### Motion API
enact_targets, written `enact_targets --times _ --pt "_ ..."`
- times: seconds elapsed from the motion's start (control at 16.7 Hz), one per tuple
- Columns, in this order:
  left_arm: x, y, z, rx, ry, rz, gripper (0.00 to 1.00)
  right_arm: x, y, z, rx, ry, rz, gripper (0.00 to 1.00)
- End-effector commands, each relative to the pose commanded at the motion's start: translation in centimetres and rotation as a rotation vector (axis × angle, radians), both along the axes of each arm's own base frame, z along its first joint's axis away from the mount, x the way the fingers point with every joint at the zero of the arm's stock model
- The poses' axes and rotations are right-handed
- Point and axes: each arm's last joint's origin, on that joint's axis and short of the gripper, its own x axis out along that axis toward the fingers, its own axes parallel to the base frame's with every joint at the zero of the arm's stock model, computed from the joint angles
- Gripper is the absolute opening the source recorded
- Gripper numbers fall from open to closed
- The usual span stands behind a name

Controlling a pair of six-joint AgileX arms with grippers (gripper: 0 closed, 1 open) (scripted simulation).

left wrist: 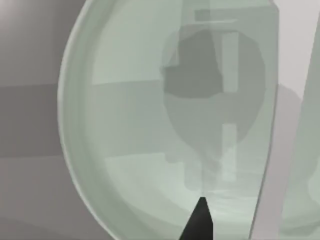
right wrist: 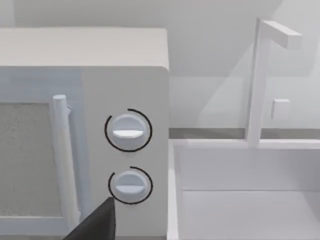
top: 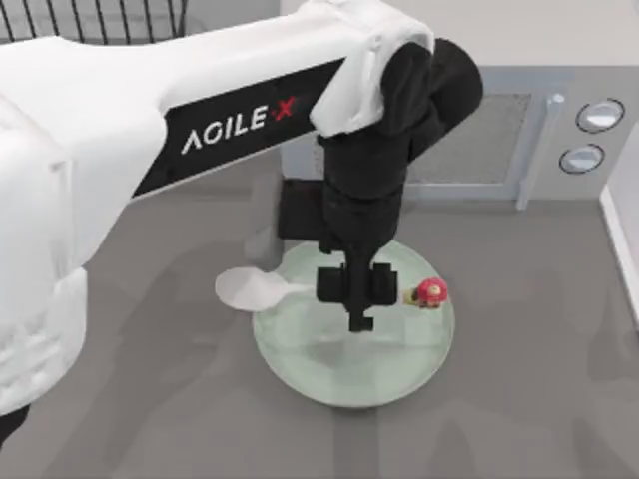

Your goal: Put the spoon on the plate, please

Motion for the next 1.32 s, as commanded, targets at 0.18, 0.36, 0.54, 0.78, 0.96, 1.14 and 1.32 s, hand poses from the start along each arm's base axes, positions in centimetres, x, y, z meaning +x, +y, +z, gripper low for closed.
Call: enact_targets --times 0.18,0.36,0.54,0.78,0.96,1.14,1.32 --pt "-1.2 -0.2 1.1 -0.018 0.001 -0.041 0.0 0.0 0.0 0.0 0.0 0.0 0.0 1.0" --pt "-2.1 -0.4 1.9 -0.036 -0.006 -0.062 0.0 0.0 0.0 0.0 0.0 0.0 0.0 1.0" --pt "-2.3 -0.6 2.1 -0.051 -0.02 -0.066 0.0 0.0 0.0 0.0 0.0 0.0 0.0 1.0" --pt "-1.6 -0.9 1.2 -0.058 -0.045 -0.046 0.0 0.0 0.0 0.0 0.0 0.0 0.0 1.0" --pt "-0.5 -0.9 -0.3 -0.051 -0.059 -0.012 0.0 0.0 0.0 0.0 0.0 0.0 0.0 1.0" --pt "0.6 -0.8 -2.7 -0.025 -0.052 0.021 0.0 0.0 0.0 0.0 0.0 0.0 0.0 1.0" --pt "1.5 -0.4 -5.1 0.004 -0.035 0.052 0.0 0.0 0.0 0.0 0.0 0.0 0.0 1.0"
